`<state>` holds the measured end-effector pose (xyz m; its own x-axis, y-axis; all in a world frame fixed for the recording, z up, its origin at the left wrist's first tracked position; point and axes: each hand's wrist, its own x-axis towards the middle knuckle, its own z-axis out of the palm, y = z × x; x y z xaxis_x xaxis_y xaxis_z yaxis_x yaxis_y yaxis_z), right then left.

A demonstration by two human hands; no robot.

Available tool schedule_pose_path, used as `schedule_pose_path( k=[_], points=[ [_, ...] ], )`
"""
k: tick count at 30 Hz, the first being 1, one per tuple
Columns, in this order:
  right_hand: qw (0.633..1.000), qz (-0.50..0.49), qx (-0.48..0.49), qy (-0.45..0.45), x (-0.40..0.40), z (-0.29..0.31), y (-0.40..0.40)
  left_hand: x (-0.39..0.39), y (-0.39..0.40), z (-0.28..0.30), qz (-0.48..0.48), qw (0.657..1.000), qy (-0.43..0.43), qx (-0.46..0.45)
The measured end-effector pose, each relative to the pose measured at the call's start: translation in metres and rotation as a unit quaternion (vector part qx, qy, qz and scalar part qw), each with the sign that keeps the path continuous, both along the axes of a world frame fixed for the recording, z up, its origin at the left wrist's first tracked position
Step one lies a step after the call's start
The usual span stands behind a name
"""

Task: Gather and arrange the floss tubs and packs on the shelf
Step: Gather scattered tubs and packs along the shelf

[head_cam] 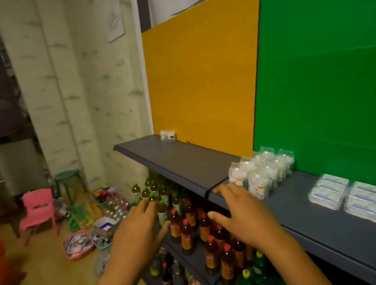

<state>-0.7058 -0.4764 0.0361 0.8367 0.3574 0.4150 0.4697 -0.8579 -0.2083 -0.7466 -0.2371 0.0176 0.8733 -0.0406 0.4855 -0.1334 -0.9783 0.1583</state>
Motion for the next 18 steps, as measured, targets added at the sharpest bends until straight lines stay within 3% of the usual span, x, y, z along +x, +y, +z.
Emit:
schedule_pose_path(
  k=[7,18],
  points=[
    [0.999,0.035,-0.024,0.033,0.085,-0.018,0.053,0.070,0.044,-0.024,0.034,0.999,0.031,-0.001],
    [0.999,0.035,-0.010,0.023,0.238,-0.002,0.107,0.219,0.099,0.002,0.056,0.998,0.013,0.019]
  ],
)
